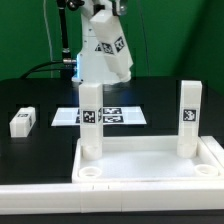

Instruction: Assemble desk

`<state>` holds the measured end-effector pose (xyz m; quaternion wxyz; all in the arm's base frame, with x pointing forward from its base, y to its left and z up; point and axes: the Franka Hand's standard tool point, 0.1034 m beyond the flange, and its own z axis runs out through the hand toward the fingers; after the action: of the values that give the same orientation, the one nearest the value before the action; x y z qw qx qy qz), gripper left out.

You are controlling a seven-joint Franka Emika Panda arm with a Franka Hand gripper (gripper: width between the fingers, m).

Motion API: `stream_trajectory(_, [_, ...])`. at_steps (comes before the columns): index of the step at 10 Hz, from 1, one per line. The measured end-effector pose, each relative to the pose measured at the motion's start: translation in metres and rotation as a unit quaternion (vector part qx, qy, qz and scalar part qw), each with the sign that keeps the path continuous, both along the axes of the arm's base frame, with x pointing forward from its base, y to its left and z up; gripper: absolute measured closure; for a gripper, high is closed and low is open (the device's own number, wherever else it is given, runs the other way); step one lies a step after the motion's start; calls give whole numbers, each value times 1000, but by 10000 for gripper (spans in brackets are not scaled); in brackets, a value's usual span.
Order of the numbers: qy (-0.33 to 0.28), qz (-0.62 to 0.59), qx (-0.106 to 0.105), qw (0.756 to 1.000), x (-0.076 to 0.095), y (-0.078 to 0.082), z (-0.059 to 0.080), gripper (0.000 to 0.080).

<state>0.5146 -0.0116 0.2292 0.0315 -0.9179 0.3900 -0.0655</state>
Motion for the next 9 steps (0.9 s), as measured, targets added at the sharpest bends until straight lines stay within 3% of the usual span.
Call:
stream_trajectory(2, [4, 11, -13, 1000, 11, 10, -1, 507])
stream_trajectory(4, [5, 9, -14, 1000, 10, 9, -3, 507])
stream_trajectory(5, [4, 1, -28, 1000, 11, 9, -7, 507])
stream_trajectory(6, [4, 1, -87, 996, 15, 12, -24, 507])
stream_trajectory(7, [3, 13, -122, 992, 28, 27, -24, 507])
stream_trajectory(9, [-9, 21, -159, 987, 50, 51, -3, 507])
